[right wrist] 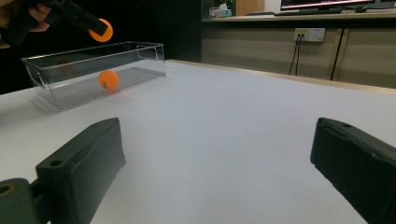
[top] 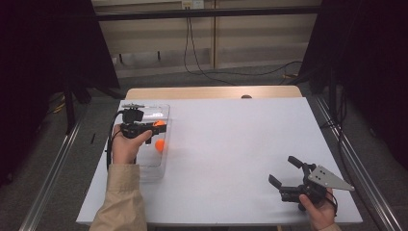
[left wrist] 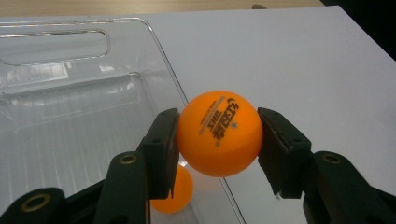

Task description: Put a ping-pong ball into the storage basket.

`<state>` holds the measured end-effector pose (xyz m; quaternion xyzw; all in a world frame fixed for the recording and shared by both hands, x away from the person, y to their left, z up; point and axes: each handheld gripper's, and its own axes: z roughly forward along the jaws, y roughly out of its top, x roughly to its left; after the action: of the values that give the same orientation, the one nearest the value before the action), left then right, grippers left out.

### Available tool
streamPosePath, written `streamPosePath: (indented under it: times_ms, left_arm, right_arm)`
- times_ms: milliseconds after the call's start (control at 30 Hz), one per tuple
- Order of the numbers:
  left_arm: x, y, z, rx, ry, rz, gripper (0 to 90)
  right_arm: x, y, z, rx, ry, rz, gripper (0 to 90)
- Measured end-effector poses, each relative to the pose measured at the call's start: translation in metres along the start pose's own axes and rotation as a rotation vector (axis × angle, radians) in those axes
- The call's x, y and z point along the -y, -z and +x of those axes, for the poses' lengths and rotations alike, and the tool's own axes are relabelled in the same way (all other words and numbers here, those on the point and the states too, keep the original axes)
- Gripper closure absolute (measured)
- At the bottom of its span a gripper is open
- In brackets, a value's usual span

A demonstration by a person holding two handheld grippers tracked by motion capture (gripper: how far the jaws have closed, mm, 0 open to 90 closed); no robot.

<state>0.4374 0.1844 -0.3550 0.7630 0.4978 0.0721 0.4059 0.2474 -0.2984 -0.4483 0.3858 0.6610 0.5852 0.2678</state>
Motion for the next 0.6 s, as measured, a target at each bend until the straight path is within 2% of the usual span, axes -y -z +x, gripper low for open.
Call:
streamPosePath:
  times_ms: [600]
  left_arm:
    - [0.0023, 0.0036, 0.0092, -0.033, 0.004, -0.008, 51.0]
  right_arm:
    - [-0.0001, -0.0003, 0.0000, -0.002, 0.003, -0.001, 2.1]
